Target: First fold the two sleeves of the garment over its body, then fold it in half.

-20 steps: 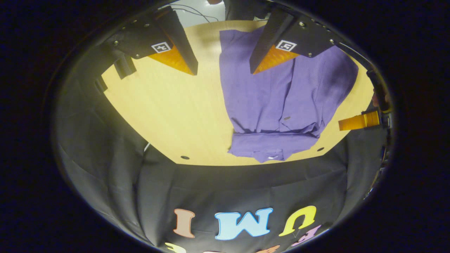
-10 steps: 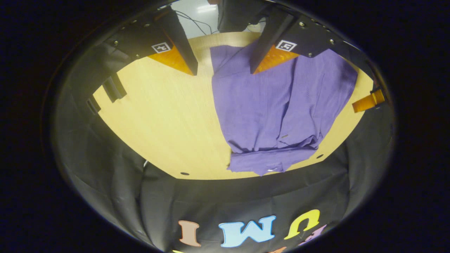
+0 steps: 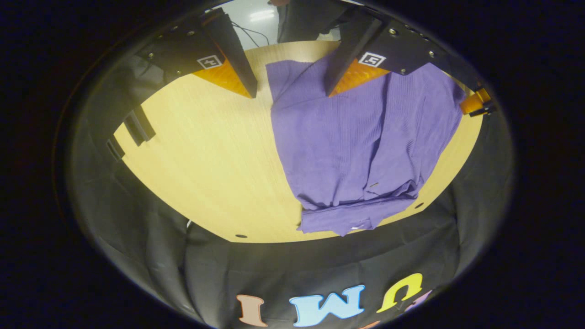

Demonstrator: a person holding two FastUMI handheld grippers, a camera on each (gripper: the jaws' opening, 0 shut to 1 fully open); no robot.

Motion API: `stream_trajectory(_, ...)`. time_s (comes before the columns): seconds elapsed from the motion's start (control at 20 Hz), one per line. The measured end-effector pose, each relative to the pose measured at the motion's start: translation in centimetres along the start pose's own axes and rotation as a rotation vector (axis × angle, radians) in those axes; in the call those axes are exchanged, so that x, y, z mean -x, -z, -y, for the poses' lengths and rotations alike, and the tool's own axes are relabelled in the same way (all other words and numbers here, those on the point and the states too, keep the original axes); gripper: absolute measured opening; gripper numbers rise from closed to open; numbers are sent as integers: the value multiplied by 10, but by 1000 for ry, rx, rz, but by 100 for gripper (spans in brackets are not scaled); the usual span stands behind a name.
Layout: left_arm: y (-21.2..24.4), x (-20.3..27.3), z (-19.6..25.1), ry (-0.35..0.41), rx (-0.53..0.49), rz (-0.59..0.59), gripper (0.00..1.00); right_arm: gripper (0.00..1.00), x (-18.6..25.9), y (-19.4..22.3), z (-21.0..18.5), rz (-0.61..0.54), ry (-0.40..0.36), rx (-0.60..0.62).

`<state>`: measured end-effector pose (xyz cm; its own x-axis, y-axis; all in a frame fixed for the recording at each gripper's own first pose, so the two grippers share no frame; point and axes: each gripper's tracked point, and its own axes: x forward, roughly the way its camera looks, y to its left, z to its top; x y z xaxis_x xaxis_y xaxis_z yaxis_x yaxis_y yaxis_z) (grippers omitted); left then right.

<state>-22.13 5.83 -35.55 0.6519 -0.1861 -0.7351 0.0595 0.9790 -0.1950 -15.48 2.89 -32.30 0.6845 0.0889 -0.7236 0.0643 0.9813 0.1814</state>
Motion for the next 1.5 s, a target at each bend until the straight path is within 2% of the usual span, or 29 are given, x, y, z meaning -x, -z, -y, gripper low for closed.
stream_trajectory(0.15, 15, -3, -2, -10, -4, -22, 95, 92, -1, 4, -1, -16, 2, -47)
stream_trajectory(0.4, 16, -7, 20, 1, -72, -20, 98, 95, -1, 14, -8, -38, 6, -2)
stream_trajectory(0.45, 18, -9, 22, -7, -86, -20, 95, 96, -1, 14, -10, -32, 12, 5)
stream_trajectory(0.5, 19, -9, 25, -13, -107, -24, 95, 93, -1, 14, -13, -29, 18, 6)
stream_trajectory(0.55, 21, -10, 29, -8, -126, -24, 94, 97, -1, 15, -13, -31, 23, -3)
stream_trajectory(0.75, 20, -14, 40, 4, -138, -23, 72, 98, -2, 16, -17, -47, 31, 0)
stream_trajectory(0.8, 22, -14, 44, 17, -132, -20, 62, 96, -5, 16, -22, -51, 23, -4)
stream_trajectory(0.9, 19, -17, 47, 6, -143, -30, 49, 77, -6, 15, -28, -55, 8, 13)
stream_trajectory(0.95, 20, -18, 53, 24, -143, -31, 49, 67, -4, 15, -32, -54, 8, -6)
stream_trajectory(1.0, 20, -20, 54, 4, -110, -23, 34, 57, -5, 16, -35, -57, 12, -2)
stream_trajectory(1.05, 17, -19, 56, 2, -123, -25, 18, 57, -4, 15, -41, -56, -20, -8)
stream_trajectory(1.1, 18, -19, 59, 9, -150, -19, 18, 39, -6, 15, -43, -53, -12, -45)
stream_trajectory(1.15, 19, -21, 61, 11, -141, -27, 13, 21, -4, 15, -43, -66, -13, -45)
stream_trajectory(1.2, 16, -22, 60, 24, -137, -32, 8, 21, -1, 11, -46, -57, -13, -66)
stream_trajectory(1.3, 12, -19, 58, 67, -59, -62, 7, 6, -7, 10, -44, -90, -19, -118)
stream_trajectory(1.4, 5, -16, 55, 110, 46, -98, 7, 5, -3, -3, -52, -89, -68, -180)
stream_trajectory(1.5, -20, -7, 54, 139, 89, -53, 7, 4, 7, -23, -56, -52, -119, -215)
